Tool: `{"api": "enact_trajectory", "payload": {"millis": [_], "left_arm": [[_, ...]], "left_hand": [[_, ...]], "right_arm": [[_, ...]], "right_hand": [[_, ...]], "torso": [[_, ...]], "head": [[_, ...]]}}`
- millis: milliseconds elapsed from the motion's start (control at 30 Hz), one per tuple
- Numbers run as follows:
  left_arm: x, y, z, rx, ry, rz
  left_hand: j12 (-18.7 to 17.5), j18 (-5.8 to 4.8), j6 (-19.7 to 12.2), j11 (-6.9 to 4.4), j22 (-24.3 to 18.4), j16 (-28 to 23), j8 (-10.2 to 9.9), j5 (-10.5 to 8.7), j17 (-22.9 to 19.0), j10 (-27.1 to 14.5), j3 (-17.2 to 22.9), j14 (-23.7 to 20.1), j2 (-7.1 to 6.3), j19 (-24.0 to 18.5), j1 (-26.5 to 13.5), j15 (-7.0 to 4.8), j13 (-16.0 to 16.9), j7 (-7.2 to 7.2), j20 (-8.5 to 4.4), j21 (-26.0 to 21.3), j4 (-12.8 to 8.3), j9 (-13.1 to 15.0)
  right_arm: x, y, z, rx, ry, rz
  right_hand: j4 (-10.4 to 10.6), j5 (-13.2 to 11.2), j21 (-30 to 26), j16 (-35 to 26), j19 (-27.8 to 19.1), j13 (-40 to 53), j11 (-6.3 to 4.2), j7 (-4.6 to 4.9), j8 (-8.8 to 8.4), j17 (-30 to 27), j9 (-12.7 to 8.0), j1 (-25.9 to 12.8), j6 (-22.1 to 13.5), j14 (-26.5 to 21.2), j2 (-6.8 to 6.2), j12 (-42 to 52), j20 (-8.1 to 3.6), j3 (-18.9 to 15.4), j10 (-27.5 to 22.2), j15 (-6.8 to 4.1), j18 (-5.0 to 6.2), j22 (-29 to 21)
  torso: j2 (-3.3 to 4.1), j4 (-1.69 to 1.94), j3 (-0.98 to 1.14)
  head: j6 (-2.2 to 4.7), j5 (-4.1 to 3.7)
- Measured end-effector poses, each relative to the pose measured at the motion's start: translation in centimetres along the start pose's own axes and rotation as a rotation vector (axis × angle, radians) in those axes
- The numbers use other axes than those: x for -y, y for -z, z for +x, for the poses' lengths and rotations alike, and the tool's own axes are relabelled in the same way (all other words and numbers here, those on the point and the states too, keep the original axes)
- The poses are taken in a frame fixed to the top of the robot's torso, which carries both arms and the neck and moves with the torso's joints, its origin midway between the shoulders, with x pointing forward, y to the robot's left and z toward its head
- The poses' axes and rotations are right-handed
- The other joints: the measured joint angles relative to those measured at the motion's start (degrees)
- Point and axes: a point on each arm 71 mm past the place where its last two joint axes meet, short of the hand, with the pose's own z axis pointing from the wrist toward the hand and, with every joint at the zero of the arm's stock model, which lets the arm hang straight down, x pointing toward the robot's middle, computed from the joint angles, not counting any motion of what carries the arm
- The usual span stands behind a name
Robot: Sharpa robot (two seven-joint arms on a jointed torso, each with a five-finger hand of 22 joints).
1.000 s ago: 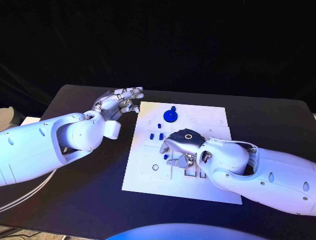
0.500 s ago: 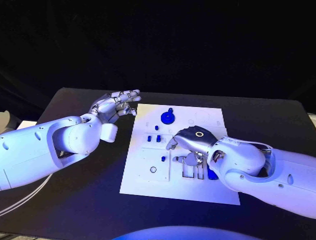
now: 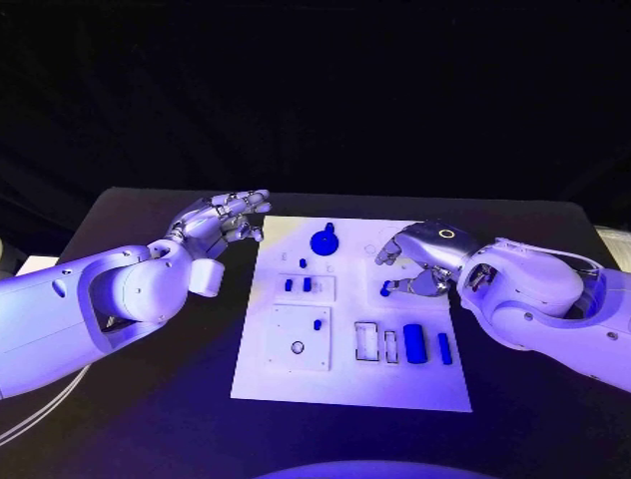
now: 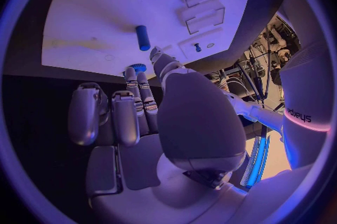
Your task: Assemble the parts on the task board
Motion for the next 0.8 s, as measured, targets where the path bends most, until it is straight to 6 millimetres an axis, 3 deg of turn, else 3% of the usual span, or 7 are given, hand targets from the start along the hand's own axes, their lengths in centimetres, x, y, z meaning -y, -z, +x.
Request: {"api": "enact_trajectory", "payload": {"millis": [300,400,600,800], "left_arm": [[0.0,0.0,0.1,-0.004,0.000,-0.001],[0.0,0.0,0.1,-0.005,0.000,-0.001],[0.0,0.0,0.0,-0.005,-0.001,-0.001],[0.0,0.0,0.0,-0.004,-0.001,-0.001]], "left_hand": [[0.00,0.00,0.00,0.00,0.00,0.00,0.00,0.00,0.00,0.00,0.00,0.00,0.00,0.00,0.00,0.00,0.00,0.00,0.00,0.00,0.00,0.00],[0.00,0.00,0.00,0.00,0.00,0.00,0.00,0.00,0.00,0.00,0.00,0.00,0.00,0.00,0.00,0.00,-0.01,0.00,0.00,0.00,0.00,0.00],[0.00,0.00,0.00,0.00,0.01,0.00,0.00,0.00,0.01,0.00,0.00,0.00,0.00,0.00,0.00,0.01,0.03,0.00,0.00,0.00,0.00,0.00],[0.00,0.00,0.00,0.00,0.01,0.00,0.00,0.00,0.01,0.00,0.00,0.00,0.00,0.00,0.00,0.01,0.04,0.00,0.00,0.00,0.00,0.00]], "right_arm": [[0.3,0.0,0.7,-0.042,0.007,0.012],[0.2,-0.1,1.1,-0.059,0.006,0.008],[0.0,-0.3,1.8,-0.090,0.005,0.005],[-0.2,-0.5,2.2,-0.107,0.005,-0.001]], "right_hand": [[0.10,0.00,-0.22,-0.24,0.00,0.00,0.00,-0.27,0.00,-0.01,0.00,0.00,0.21,0.00,0.00,0.00,0.00,-0.62,0.00,0.00,0.00,-0.19],[0.21,0.00,-0.22,-0.24,0.12,0.08,-0.54,-0.60,0.00,-0.01,0.00,0.01,0.19,0.00,0.01,0.40,-0.12,-0.73,0.54,0.00,0.00,-0.25],[0.21,0.00,-0.22,-0.24,0.20,0.08,-0.81,-0.97,0.00,-0.01,0.02,1.13,0.56,0.01,1.13,0.76,-0.21,-0.73,1.70,-0.43,0.00,-0.26],[0.62,0.00,-0.21,-0.24,0.70,0.08,-1.58,-0.57,0.23,-0.02,0.23,1.95,2.24,0.09,2.92,1.35,-0.70,0.67,4.26,-0.98,0.00,-0.20]], "torso": [[0.03,0.02,0.05],[0.04,0.04,0.05],[0.08,0.05,0.03],[0.09,0.04,0.03]], "head": [[0.04,-0.04],[0.04,0.01],[-0.14,0.15],[-0.28,0.27]]}}
